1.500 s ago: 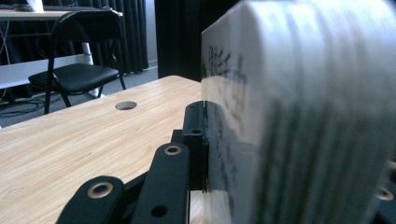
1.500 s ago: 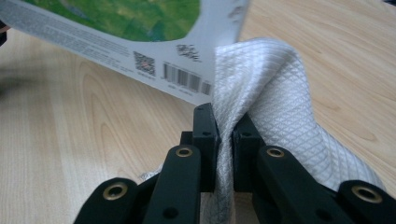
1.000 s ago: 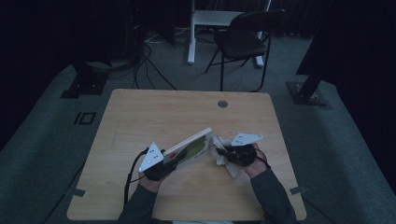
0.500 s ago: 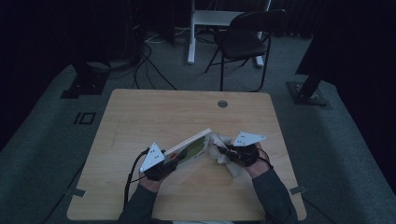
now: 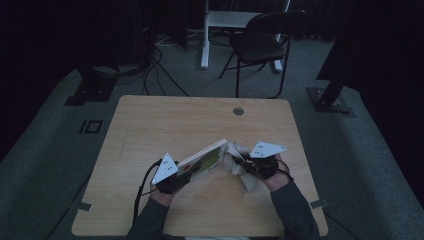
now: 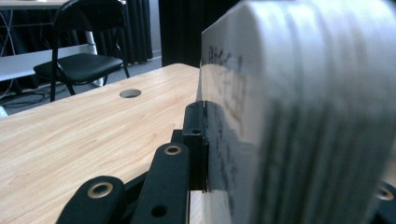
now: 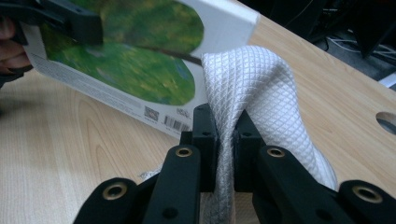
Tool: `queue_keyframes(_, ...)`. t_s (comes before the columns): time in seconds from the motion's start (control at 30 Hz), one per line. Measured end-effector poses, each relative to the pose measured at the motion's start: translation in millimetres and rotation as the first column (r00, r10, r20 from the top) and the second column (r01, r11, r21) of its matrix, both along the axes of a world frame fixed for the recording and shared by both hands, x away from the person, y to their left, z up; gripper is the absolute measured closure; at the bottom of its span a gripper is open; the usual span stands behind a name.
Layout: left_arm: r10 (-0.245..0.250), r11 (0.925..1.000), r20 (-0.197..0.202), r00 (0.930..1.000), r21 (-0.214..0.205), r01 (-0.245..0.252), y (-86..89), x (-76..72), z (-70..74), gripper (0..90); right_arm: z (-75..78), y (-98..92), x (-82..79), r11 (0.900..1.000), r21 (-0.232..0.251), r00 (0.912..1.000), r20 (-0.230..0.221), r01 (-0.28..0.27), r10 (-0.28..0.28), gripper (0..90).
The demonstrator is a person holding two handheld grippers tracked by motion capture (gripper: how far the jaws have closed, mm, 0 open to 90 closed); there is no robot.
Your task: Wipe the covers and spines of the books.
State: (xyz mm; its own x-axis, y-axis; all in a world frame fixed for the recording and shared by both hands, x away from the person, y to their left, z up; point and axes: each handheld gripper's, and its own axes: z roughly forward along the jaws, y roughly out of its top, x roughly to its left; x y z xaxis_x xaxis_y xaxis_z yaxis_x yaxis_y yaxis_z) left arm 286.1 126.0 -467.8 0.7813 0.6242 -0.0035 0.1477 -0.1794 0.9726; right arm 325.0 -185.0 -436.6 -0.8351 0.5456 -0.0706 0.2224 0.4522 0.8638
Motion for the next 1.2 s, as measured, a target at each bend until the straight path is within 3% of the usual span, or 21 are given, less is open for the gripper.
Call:
queue_keyframes(0.47, -0.026, 0.9996, -0.010, 0.9996, 0.015, 0.026, -8.2, -0.7, -3.2, 78.0, 4.4, 7.1, -5.3, 0.9996, -0.005, 0.9993, 0.022, -0.029, 0.029, 83.3)
queue_keyframes(1.2, -0.044, 0.9987, -0.020, 0.9988, 0.024, 0.044, -14.3, -1.1, -6.0, 78.0, 2.7, 15.1, -7.5, 0.9986, -0.016, 0.9985, 0.022, -0.051, 0.051, 83.4)
